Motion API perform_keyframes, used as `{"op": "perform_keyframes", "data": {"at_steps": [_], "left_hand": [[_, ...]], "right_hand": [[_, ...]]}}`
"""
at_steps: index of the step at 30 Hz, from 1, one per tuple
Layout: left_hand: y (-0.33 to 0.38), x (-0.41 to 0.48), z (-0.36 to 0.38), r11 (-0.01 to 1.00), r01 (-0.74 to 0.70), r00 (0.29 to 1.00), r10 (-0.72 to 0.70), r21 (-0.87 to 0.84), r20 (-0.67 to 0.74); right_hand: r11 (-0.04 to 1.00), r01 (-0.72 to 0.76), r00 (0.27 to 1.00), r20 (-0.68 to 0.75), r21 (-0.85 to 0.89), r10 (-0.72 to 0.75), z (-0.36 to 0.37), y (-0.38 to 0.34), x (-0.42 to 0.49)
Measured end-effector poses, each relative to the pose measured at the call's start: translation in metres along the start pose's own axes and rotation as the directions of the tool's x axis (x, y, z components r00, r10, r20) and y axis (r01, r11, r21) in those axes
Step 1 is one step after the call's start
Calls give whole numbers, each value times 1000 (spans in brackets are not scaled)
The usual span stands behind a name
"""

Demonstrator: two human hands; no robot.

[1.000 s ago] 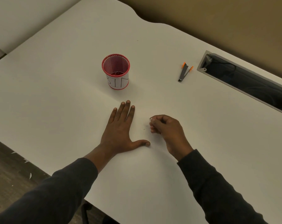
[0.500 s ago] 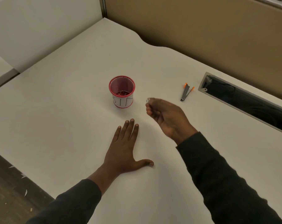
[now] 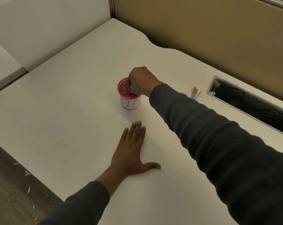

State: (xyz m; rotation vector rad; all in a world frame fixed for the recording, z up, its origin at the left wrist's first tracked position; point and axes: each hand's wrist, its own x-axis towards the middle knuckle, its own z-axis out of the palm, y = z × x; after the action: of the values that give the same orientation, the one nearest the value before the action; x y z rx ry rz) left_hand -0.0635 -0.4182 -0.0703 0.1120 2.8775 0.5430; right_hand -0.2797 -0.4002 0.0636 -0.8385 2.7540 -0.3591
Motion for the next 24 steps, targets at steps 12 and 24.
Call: {"op": "perform_keyframes", "data": {"at_steps": [12, 24], "left_hand": [[-1, 0, 2, 1000, -11, 1000, 11, 0, -14], [-2, 1, 2, 999, -42, 997, 43, 21, -63]], "right_hand": [[982, 100, 993, -46, -160, -109, -1, -7, -10], [967, 53, 943, -331, 251, 34, -3, 43, -108]]}}
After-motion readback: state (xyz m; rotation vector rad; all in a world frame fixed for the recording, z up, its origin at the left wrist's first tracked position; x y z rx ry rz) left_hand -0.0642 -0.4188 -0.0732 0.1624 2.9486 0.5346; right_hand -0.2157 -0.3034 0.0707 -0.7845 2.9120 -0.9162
